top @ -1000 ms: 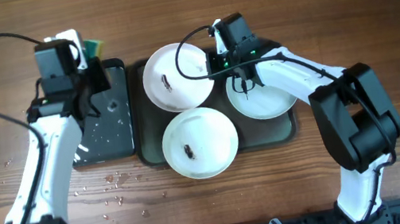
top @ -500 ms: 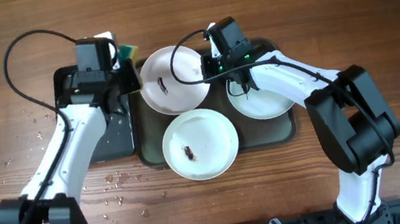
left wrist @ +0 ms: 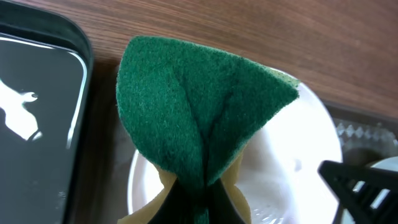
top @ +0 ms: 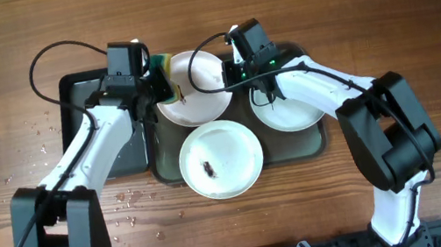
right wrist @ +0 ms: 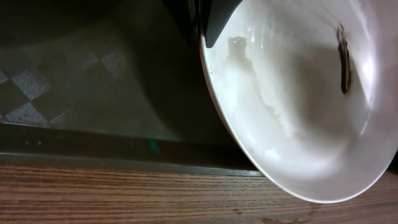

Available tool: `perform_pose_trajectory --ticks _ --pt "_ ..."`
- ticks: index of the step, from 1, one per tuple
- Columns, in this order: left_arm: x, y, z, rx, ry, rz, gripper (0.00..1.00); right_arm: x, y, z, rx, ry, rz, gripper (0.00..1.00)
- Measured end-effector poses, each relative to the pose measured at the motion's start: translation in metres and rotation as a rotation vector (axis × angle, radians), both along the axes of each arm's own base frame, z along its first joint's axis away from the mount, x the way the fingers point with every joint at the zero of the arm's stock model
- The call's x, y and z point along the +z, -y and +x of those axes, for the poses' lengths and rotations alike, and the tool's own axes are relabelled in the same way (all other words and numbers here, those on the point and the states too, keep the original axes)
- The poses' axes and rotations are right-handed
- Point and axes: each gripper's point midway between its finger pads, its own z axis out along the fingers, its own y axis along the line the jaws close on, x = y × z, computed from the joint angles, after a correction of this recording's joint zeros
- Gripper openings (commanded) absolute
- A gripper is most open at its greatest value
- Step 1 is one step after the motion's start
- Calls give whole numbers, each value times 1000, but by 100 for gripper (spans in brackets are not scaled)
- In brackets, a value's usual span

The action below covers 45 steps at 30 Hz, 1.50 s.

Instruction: Clean dirty plates on tray and stack at the side

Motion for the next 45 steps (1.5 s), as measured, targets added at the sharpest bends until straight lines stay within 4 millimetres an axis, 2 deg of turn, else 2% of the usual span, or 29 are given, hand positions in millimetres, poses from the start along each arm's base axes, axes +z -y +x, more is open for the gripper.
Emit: perform_pose_trajectory --ticks 9,22,29,34,41,45 --pt "-2 3 1 31 -10 -27 4 0 0 -1 0 -3 -2 5" --pt "-34 14 6 14 -43 -21 4 0 1 0 -2 1 -2 4" --pt "-38 27 4 -11 -44 -18 4 -9 1 0 -3 -10 -9 4" --pt "-42 26 4 -8 -50 -7 4 -11 1 0 -2 -12 -9 4" --pt "-61 25 3 -6 -82 4 4 -11 0 0 -2 -12 -9 4" --pt "-63 31 3 -24 -91 -23 4 -11 1 0 -2 -13 -10 4"
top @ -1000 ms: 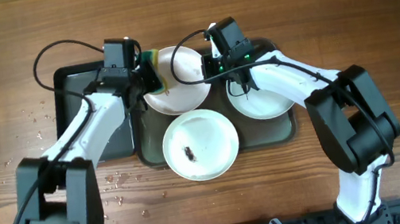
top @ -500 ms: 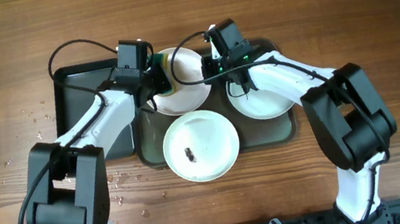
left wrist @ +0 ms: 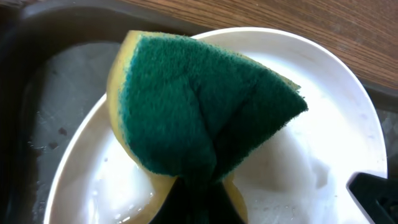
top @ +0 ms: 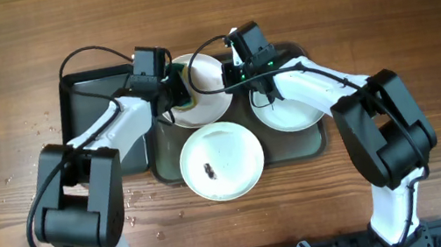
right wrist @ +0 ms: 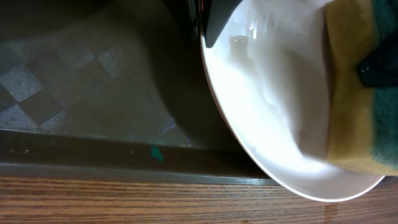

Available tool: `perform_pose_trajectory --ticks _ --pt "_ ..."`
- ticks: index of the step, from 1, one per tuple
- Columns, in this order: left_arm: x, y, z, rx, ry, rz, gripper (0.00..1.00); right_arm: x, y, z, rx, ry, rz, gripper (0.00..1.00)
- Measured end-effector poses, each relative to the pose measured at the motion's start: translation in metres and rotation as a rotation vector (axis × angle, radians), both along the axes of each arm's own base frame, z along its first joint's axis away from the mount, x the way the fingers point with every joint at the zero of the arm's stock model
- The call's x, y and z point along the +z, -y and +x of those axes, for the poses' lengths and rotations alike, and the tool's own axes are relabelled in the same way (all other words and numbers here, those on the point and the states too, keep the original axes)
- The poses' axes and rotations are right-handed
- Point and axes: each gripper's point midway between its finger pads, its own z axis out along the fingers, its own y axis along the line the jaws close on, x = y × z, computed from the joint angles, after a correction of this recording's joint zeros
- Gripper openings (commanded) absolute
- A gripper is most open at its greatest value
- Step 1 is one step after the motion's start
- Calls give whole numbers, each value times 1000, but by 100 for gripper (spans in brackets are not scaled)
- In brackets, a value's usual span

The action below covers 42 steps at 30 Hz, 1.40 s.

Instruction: Clean dirty plates on tray and stack at the side

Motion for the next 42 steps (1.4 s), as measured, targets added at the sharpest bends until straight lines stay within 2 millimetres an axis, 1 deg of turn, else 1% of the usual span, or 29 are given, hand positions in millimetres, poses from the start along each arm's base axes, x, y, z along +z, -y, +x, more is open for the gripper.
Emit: perform_pose_trajectory --ticks 7,10,16,22,25,27,29,33,34,35,36,37,42 --pt "0 18 -2 -59 -20 -113 7 -3 4 -1 -9 -3 -13 4" --pt "0 25 -4 -83 -26 -153 5 -4 5 -1 -13 -2 -18 4" --pt "5 44 -5 -145 -25 -249 4 -3 5 1 -13 6 -14 4" --pt "18 64 -5 -220 8 -347 4 -2 3 1 -8 8 -9 4" --pt "21 68 -6 -232 11 -357 4 -2 1 1 -5 9 -6 4" --pt "27 67 -4 -228 28 -350 4 -2 1 1 -5 9 -6 4" --pt "39 64 -1 -218 62 -336 4 -2 1 1 -5 9 -6 4" --pt "84 52 12 -178 194 -286 4 -2 1 1 -5 10 -5 4" --pt "94 48 14 -160 226 -268 4 -2 1 1 -5 10 -5 4" --pt "99 45 16 -148 241 -254 4 -1 1 1 -5 11 -4 4" --pt "102 40 17 -128 251 -233 4 -1 1 1 -5 13 -4 4" --pt "101 36 17 -114 247 -215 4 -1 1 1 -5 13 -4 4" --pt "77 16 12 -42 179 -112 4 -1 1 1 -5 13 -3 4"
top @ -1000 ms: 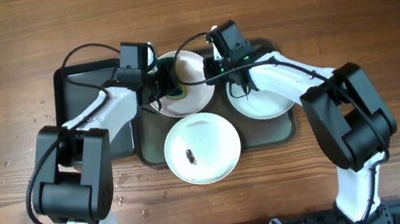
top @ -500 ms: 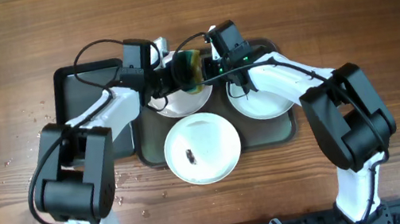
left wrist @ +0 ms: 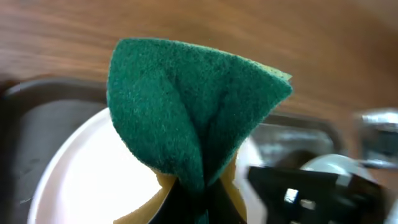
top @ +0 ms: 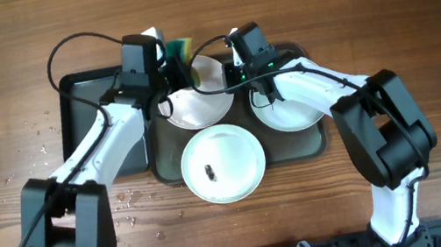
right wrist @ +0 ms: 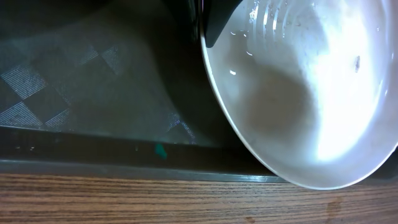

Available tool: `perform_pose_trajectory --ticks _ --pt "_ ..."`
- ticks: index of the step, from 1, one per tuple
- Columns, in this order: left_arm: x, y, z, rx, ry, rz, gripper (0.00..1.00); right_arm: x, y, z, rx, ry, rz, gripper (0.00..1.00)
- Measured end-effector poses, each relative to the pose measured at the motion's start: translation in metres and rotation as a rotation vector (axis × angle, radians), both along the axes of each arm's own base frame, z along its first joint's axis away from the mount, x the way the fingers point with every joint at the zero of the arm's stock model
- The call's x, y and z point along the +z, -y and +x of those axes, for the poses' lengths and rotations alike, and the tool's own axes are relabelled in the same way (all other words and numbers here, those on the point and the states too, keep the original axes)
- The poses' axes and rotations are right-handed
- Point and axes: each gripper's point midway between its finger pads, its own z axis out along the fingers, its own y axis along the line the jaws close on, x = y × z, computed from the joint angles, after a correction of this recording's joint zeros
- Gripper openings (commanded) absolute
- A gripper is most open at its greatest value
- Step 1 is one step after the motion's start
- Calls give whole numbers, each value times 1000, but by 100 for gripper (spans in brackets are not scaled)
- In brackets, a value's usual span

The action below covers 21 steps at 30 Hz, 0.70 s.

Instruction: Clean dirty plates on tray and stack at the side

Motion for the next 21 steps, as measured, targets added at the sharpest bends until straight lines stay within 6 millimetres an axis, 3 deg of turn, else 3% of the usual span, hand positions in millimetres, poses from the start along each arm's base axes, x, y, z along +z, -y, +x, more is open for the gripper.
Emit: perform_pose_trajectory --ticks 10,21 --pt "-72 -17 -3 57 -137 114 4 0 -1 -1 3 -2 3 4" --pt "-73 -4 -8 11 -154 68 5 0 0 -1 2 -3 2 4"
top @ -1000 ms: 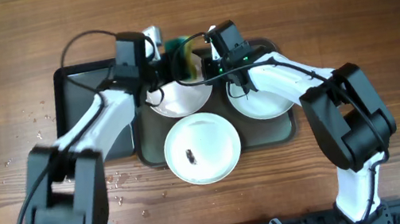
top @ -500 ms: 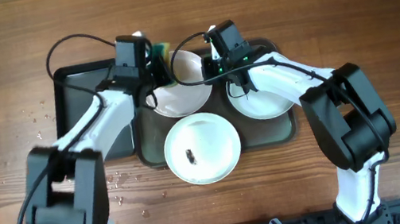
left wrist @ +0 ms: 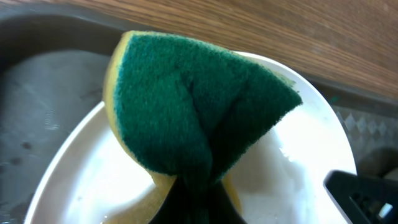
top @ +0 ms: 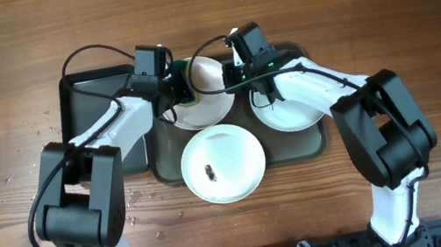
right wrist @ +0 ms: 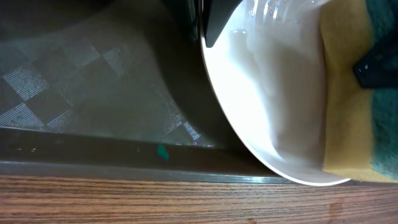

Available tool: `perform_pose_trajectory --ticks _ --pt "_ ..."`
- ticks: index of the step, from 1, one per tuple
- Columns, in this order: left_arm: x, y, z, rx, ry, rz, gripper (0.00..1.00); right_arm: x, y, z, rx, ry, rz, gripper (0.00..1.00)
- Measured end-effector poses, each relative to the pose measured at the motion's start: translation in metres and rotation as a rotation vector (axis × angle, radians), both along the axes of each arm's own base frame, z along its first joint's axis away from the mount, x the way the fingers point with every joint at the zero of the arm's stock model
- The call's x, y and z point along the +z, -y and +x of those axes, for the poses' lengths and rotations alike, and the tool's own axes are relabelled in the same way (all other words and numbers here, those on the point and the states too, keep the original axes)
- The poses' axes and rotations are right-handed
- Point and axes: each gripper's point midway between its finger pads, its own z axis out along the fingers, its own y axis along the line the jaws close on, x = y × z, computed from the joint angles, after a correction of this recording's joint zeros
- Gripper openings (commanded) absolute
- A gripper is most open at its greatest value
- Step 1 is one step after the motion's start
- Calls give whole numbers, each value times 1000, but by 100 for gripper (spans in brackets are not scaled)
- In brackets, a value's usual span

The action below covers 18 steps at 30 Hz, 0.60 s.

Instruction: Clean dirty plates on tray and stack at the side

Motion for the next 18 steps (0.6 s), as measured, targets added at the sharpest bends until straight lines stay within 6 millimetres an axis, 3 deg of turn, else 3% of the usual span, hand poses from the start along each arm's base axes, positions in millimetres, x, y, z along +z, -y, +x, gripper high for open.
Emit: perform_pose_trajectory --ticks 12,18 --pt "1 43 -16 -108 0 -26 4 0 0 0 -1 0 -1 4" --pt "6 53 -14 -131 26 -51 4 0 0 0 -1 1 1 4"
